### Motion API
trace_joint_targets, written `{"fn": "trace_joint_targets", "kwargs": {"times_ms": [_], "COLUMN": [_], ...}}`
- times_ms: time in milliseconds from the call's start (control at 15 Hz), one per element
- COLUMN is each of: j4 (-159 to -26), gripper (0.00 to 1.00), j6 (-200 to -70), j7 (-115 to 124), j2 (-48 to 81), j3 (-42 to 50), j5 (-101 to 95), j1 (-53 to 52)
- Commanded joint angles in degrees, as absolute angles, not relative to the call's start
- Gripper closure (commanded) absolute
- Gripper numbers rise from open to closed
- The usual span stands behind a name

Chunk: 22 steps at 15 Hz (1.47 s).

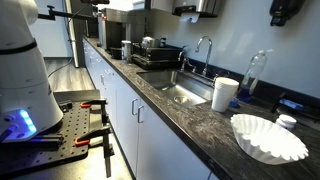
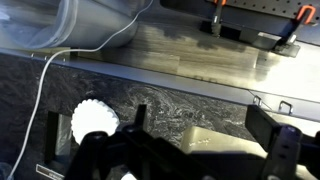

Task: Flip the cup over

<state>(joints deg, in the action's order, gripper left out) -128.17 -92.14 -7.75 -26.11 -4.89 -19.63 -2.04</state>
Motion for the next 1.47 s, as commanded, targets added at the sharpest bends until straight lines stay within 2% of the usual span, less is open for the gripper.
{"fn": "trace_joint_targets", "kwargs": {"times_ms": [0,600,1400], "j4": [-121.33,-111.67,-108.14], "gripper": [0.00,0.00,0.00], "j6": [-90.01,-88.96,-80.55], "j7": [-17.07,-36.90,-34.80], "j2": [-18.36,-5.34,7.91], "j3": [-3.17,-3.52,-9.38], "j5": [-25.28,-38.85,-59.67], "j1": [-2.76,-3.71,-9.14]}}
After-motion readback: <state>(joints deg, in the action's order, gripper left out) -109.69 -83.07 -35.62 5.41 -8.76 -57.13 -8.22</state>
